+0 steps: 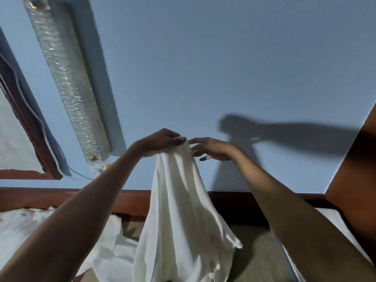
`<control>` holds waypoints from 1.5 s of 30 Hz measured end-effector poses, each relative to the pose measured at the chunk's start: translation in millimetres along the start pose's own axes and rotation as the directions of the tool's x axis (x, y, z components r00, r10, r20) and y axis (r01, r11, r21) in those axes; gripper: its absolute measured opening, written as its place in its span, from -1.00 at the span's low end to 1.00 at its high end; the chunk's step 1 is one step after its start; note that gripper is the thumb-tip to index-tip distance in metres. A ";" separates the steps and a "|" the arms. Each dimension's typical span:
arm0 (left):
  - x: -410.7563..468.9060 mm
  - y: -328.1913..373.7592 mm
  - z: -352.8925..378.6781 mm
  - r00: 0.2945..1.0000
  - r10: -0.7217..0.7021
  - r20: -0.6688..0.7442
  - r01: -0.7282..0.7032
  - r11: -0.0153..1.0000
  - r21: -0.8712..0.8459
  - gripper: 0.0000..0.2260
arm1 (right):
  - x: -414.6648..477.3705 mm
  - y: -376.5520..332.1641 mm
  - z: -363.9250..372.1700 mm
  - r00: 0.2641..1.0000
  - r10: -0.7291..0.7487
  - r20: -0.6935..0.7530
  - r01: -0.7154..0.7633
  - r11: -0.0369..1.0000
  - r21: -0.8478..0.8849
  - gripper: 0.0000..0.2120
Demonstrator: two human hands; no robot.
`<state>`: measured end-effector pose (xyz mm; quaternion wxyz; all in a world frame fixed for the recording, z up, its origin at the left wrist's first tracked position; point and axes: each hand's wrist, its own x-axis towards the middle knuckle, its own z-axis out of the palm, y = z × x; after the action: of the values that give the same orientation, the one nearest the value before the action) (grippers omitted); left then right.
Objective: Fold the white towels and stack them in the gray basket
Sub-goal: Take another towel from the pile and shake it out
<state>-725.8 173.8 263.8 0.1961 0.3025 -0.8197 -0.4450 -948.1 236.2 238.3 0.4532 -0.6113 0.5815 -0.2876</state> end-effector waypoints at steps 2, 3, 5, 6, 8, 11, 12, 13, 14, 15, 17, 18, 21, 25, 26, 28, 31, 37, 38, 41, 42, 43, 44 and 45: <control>0.4 5.6 -5.6 0.999 -0.017 0.044 0.013 0.996 0.086 -0.62 | 1.9 -0.7 5.5 0.995 -0.022 0.101 0.018 0.999 0.046 -0.76; -0.2 7.5 -7.2 0.999 -0.015 0.049 0.011 0.995 0.098 -0.63 | 2.6 -0.2 8.5 0.992 -0.042 0.117 0.034 0.997 0.073 -0.74; -2.4 5.5 -11.3 1.000 -0.020 0.024 0.019 0.998 0.066 -0.65 | 1.1 1.4 11.3 0.990 -0.073 0.123 0.060 0.992 0.109 -0.79; -4.1 1.9 -13.4 1.000 -0.025 0.010 0.024 0.999 0.035 -0.64 | -0.7 2.8 10.9 0.990 -0.087 0.111 0.073 0.990 0.119 -0.85; -9.2 -8.0 -15.2 1.000 -0.029 0.004 0.029 0.999 -0.044 -0.58 | -3.3 2.6 8.2 0.993 -0.108 0.046 0.100 0.983 0.153 -0.86; -14.3 -21.7 -6.9 0.999 -0.045 0.013 0.046 0.985 -0.169 -0.58 | 2.5 -4.5 5.2 0.981 -0.150 -0.126 0.177 0.953 0.247 -0.81; -14.3 -25.3 -2.4 0.998 -0.052 0.019 0.054 0.977 -0.207 -0.61 | 6.8 -8.2 4.3 0.968 -0.152 -0.199 0.204 0.941 0.272 -0.80; -13.7 -28.6 1.7 0.998 -0.056 0.025 0.060 0.972 -0.229 -0.62 | 10.8 -12.0 3.4 0.951 -0.148 -0.273 0.227 0.931 0.285 -0.79; -12.6 -31.1 4.8 0.998 -0.059 0.028 0.064 0.971 -0.231 -0.65 | 16.1 -15.0 1.8 0.931 -0.142 -0.336 0.249 0.920 0.301 -0.77; -11.7 -32.2 7.8 0.997 -0.068 0.026 0.072 0.973 -0.220 -0.71 | 20.8 -17.5 -0.5 0.913 -0.138 -0.385 0.271 0.908 0.318 -0.76; -10.1 -34.6 12.0 0.994 -0.106 0.015 0.107 0.977 -0.186 -0.82 | 27.8 -20.5 -6.1 0.881 -0.127 -0.455 0.306 0.888 0.344 -0.72; -8.9 -36.0 13.9 0.992 -0.121 0.023 0.123 0.978 -0.166 -0.85 | 29.6 -21.8 -9.3 0.858 -0.113 -0.502 0.321 0.879 0.352 -0.69; -7.0 -42.4 20.4 0.982 -0.155 0.110 0.165 0.983 -0.087 -0.84 | 30.8 -23.8 -21.3 0.728 0.015 -0.685 0.312 0.883 0.350 -0.66; -4.7 -38.4 15.7 0.984 -0.170 0.048 0.175 0.976 -0.128 -0.71 | 33.6 -9.3 -30.8 0.713 0.098 -0.694 0.103 0.965 0.242 -0.76; -2.9 -36.0 11.6 0.985 -0.172 0.005 0.171 0.975 -0.144 -0.72 | 33.7 -5.5 -28.2 0.770 0.106 -0.629 0.036 0.977 0.209 -0.75; -0.7 -28.4 1.8 0.984 -0.169 -0.053 0.160 0.975 -0.151 -0.83 | 27.8 -0.4 -18.7 0.883 0.135 -0.450 -0.065 0.984 0.168 -0.71; 4.9 -17.8 -8.6 0.985 -0.154 -0.075 0.149 0.986 -0.068 -0.83 | 17.0 5.7 -0.5 0.992 0.085 -0.093 -0.067 0.982 0.178 -0.73; 0.9 -10.0 -22.7 0.989 -0.149 -0.022 0.147 0.986 -0.074 -0.83 | 18.7 7.2 24.9 0.995 -0.082 0.054 0.074 0.989 0.130 -0.69; -1.3 -13.5 -24.6 0.988 -0.153 -0.019 0.150 0.984 -0.098 -0.81 | 17.6 5.3 23.2 0.993 -0.109 0.042 0.101 0.982 0.163 -0.72; -10.6 -23.0 -20.7 0.989 -0.149 0.004 0.147 0.972 -0.182 -0.70 | 14.3 -3.0 18.8 0.985 -0.165 -0.049 0.172 0.959 0.226 -0.70; -13.3 -24.8 -16.1 0.990 -0.138 0.003 0.136 0.968 -0.209 -0.63 | 14.4 -7.0 18.9 0.981 -0.171 -0.095 0.189 0.951 0.244 -0.69; -14.3 -26.4 -10.8 0.992 -0.128 -0.011 0.122 0.965 -0.234 -0.59 | 14.9 -11.6 19.4 0.975 -0.175 -0.140 0.206 0.945 0.254 -0.70; -14.5 -27.6 -5.5 0.992 -0.120 -0.027 0.109 0.961 -0.255 -0.57 | 15.9 -17.0 20.4 0.967 -0.176 -0.185 0.221 0.940 0.259 -0.72; -14.2 -28.3 -1.3 0.992 -0.116 -0.042 0.100 0.956 -0.275 -0.57 | 18.1 -22.0 21.3 0.956 -0.177 -0.232 0.237 0.935 0.263 -0.71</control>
<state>-705.5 170.6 239.7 0.2350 0.3298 -0.7269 -0.5547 -916.6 221.4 245.6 0.4423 -0.5641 0.5087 -0.4769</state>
